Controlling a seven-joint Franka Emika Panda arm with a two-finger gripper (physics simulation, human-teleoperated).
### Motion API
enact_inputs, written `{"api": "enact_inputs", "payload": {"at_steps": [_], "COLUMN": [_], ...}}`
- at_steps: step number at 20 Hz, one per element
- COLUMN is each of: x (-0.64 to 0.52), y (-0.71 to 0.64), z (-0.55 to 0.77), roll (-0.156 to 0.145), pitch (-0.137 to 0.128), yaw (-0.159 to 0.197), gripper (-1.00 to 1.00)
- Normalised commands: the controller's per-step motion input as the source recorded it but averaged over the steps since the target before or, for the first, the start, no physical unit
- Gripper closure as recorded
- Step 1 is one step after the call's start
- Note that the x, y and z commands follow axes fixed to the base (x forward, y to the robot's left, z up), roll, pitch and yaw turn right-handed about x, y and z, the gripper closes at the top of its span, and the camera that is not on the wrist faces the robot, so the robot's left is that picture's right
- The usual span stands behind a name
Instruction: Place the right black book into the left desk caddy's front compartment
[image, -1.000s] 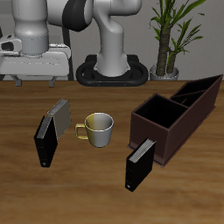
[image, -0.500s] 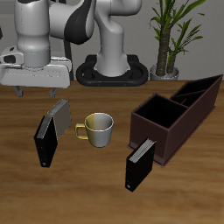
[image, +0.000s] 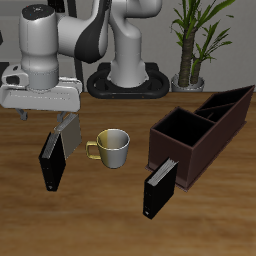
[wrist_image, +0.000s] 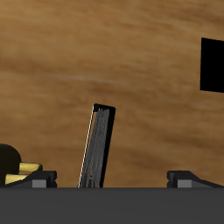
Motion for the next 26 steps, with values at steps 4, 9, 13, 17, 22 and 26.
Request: {"api": "enact_inputs", "payload": {"at_steps": [4, 9, 13, 17, 22, 26], "x": [0.07, 0.02, 0.01, -0.02, -0.01, -0.01], "y": [0.18, 0.10, 0.05, -0.04, -0.07, -0.05], "z": [-0.20, -0.08, -0.15, -0.20, -0.18, -0.19], "roll": [-0.005, 0.010, 0.013, -0.007, -0.008, -0.006], "pitch": [0.005, 0.008, 0.017, 0.024, 0.029, 0.029], "yaw": [0.012, -0.010, -0.015, -0.030, -0.008, -0.010], "gripper": [-1.00, -1.00, -1.00, -1.00, -1.00, -1.00]}}
